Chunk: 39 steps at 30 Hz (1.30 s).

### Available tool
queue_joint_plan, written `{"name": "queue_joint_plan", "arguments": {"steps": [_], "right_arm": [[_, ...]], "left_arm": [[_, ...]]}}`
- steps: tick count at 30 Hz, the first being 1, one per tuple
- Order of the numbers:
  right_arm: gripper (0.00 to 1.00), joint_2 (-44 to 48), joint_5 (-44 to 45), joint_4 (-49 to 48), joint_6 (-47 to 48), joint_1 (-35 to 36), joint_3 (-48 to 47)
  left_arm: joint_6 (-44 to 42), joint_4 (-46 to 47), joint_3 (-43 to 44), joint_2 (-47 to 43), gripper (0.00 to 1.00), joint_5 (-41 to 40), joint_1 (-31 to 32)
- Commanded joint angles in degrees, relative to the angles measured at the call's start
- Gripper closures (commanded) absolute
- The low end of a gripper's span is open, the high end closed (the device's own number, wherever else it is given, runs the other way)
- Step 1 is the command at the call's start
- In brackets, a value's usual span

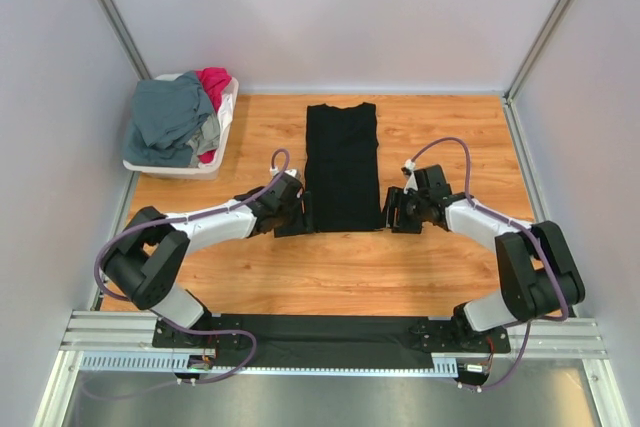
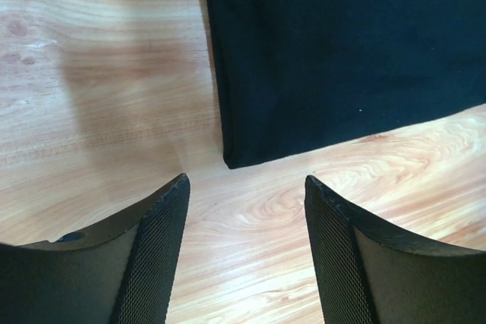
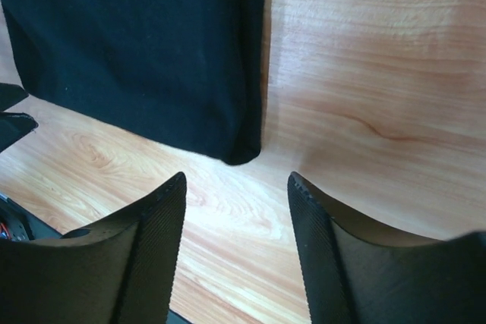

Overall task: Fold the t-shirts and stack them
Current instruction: Fold the tshirt

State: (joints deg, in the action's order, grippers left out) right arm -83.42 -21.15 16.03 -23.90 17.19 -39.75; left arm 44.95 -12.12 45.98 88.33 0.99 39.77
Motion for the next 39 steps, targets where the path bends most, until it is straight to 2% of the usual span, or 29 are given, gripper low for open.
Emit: {"name": "queue_joint_plan", "arguments": {"steps": [1,10,19,22,24,25,27,28,30,31,32,39], "right_arm": [[0.44,-1.9,0.0,-4.9,-1.0,0.2,-0.5],[0.49,-7.7,-0.3,-7.1,-1.9,0.4,-2.1],[0.52,-9.4,0.9,-6.2,-2.4,1.2,-3.0],[0.56,-9.8,0.9,-5.2,-2.6,1.4,-2.9],[0.62,-9.7,1.6,-4.5,-2.4,1.9,-2.4],[0.67,-9.7,2.0,-4.1,-2.1,2.1,-2.2],[0.72,-9.7,3.1,-3.7,-2.1,2.6,-1.0],[0.78,-10.0,3.2,-3.2,-2.1,2.6,-0.7],[0.86,-10.0,3.4,-2.4,-1.9,2.6,0.5],[0.95,-9.5,3.5,-1.7,-2.0,2.5,1.1],[1.0,-9.1,3.1,-1.6,-2.0,2.6,1.1],[1.0,-4.1,5.3,8.6,-4.5,5.4,0.7]], "left_arm": [[1.8,2.8,-0.1,0.6,0.31,-0.9,0.1],[3.0,4.6,-0.4,3.8,0.4,-0.8,-0.5],[2.6,5.5,-0.4,5.3,0.5,-0.6,-2.1],[2.1,5.5,-0.3,5.8,0.56,-0.5,-2.2],[1.6,5.7,-0.4,6.2,0.65,-0.3,-2.2],[1.5,6.1,-0.4,6.5,0.82,-0.3,-2.2],[1.6,6.0,-0.4,7.5,0.97,-0.4,-2.2],[1.8,5.3,-0.4,7.9,1.0,-0.3,-2.2],[1.8,4.7,-1.1,7.6,1.0,-0.3,-2.2],[1.8,4.0,-2.3,7.0,1.0,-0.8,-1.7],[1.9,3.6,-2.9,6.2,1.0,-0.8,-1.5],[3.7,-5.3,-7.2,-2.8,1.0,-3.4,2.1]]}}
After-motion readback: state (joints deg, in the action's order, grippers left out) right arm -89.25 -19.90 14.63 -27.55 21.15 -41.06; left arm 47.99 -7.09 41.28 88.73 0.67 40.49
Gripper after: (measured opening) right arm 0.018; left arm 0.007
